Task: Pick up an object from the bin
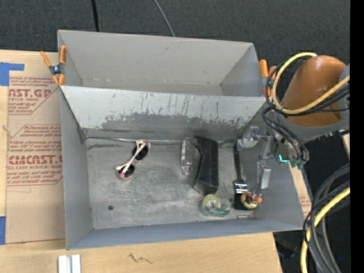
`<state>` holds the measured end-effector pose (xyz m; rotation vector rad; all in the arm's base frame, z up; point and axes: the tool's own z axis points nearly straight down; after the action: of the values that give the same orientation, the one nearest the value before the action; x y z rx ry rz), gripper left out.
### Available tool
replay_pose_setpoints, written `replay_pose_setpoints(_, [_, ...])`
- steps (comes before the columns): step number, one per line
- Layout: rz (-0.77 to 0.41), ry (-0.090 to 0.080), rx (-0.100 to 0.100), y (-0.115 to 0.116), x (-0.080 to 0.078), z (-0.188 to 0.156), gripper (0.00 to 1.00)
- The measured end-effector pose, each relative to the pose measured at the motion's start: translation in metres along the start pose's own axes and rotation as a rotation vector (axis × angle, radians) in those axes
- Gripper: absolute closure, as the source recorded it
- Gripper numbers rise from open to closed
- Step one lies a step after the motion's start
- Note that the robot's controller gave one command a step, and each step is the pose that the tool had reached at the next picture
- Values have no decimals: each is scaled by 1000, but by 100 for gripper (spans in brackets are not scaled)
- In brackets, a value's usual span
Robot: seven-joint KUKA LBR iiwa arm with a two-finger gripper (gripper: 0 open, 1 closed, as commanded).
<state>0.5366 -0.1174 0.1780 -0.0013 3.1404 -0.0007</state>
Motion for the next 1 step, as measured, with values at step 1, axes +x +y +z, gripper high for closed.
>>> replay_pose_setpoints(1, [-92, -11, 3, 7, 15, 22, 0])
